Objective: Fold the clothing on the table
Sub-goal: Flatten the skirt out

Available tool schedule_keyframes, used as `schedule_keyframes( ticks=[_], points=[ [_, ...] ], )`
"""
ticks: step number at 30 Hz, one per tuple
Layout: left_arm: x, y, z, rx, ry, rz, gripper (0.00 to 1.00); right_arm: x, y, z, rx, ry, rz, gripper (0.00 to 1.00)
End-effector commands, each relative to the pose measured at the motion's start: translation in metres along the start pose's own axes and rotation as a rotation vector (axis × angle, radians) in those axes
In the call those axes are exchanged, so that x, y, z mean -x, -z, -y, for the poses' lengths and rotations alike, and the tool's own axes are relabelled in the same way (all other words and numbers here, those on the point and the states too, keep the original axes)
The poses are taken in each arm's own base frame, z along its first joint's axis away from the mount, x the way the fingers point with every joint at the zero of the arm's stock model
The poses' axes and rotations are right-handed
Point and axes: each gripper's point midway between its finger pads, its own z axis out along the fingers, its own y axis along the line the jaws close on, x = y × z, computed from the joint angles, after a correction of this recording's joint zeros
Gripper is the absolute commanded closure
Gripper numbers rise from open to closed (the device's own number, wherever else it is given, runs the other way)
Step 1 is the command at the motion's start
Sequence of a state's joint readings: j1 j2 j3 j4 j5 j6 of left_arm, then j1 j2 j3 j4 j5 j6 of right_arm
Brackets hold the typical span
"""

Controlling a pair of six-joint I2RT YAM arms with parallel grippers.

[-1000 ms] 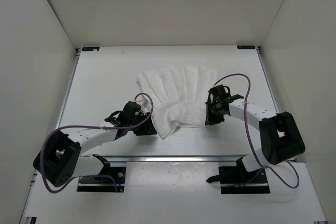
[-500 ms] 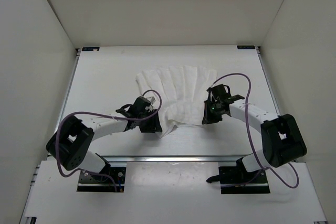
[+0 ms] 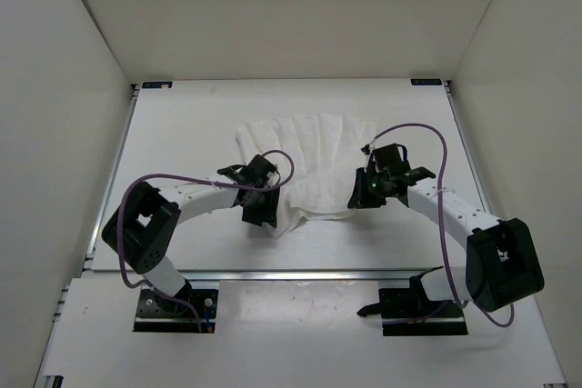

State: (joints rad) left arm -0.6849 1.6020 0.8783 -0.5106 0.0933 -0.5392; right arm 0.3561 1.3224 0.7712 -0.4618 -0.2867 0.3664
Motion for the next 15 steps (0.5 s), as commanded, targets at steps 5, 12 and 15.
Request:
schedule_keyframes(
  ticks=[5, 12, 15],
  points=[
    [-0.021, -0.006, -0.048, 0.243, -0.107, -0.154, 0.48, 0.018, 0.008, -0.015, 0.076, 0.032, 0.075, 1.0],
    [-0.032, -0.008, -0.068, 0.257, -0.106, -0.17, 0.73, 0.018, 0.009, -0.017, 0.089, 0.023, 0.075, 1.0],
    [-0.032, -0.008, -0.084, 0.333, -0.14, -0.174, 0.96, 0.019, 0.012, -0.02, 0.093, 0.03, 0.079, 1.0]
  ],
)
